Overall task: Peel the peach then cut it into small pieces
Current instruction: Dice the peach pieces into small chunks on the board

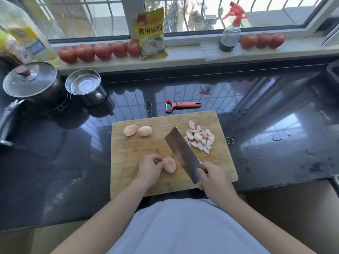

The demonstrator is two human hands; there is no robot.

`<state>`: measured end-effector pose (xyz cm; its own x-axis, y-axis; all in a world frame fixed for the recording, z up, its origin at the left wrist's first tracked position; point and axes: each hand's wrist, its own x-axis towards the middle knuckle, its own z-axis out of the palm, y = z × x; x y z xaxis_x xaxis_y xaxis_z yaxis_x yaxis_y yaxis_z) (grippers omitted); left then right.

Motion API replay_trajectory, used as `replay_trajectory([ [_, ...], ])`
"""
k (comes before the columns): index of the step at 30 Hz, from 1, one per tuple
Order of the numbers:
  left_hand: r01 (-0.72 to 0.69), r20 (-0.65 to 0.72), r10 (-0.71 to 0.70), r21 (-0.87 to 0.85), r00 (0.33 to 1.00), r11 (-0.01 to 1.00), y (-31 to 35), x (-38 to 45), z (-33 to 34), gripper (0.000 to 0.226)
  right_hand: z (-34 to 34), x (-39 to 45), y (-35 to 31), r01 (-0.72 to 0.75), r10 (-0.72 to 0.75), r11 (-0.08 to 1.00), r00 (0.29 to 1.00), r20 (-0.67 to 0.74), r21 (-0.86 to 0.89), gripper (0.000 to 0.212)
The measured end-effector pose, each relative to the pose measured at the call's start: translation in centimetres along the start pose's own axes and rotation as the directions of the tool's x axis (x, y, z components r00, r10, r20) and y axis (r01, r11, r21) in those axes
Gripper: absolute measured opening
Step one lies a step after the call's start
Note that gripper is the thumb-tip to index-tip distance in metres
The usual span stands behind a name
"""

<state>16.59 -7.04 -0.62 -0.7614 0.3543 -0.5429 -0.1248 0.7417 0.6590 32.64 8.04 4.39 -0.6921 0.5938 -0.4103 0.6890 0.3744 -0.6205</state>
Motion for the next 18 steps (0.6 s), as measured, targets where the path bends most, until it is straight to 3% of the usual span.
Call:
replay_trajectory([
  [4, -0.026, -0.026, 0.028, 0.08, 0.999, 0.996, 0.8, 0.0, 1.0, 0.012, -0.1, -0.5, 0.4, 0.05, -0.051, 0.997, 0.999, -0.02, -0.053, 0.028],
  [10, 0.032, -0.005, -0.033, -0.046, 0.999, 0.998, 1.2, -1.1, 1.8, 0.026, -0.5, -0.8, 1.2, 0.114, -0.136, 0.969, 0.987, -0.086, -0.22, 0.023],
  [14, -0.055, -0.015, 0.056, 0.029, 0.998, 0.998, 2.1, -1.1, 3.2, 0.019, -1.0, -0.9, 1.3, 0.132, -0.157, 0.962, 0.983, -0.091, -0.239, 0.02],
  [18, -0.069, -0.004, 0.069, 0.044, 0.998, 0.997, 2.4, -1.4, 3.2, 0.007, -1.4, -1.8, 0.9, 0.189, -0.199, 0.922, 0.98, 0.006, -0.339, 0.018],
])
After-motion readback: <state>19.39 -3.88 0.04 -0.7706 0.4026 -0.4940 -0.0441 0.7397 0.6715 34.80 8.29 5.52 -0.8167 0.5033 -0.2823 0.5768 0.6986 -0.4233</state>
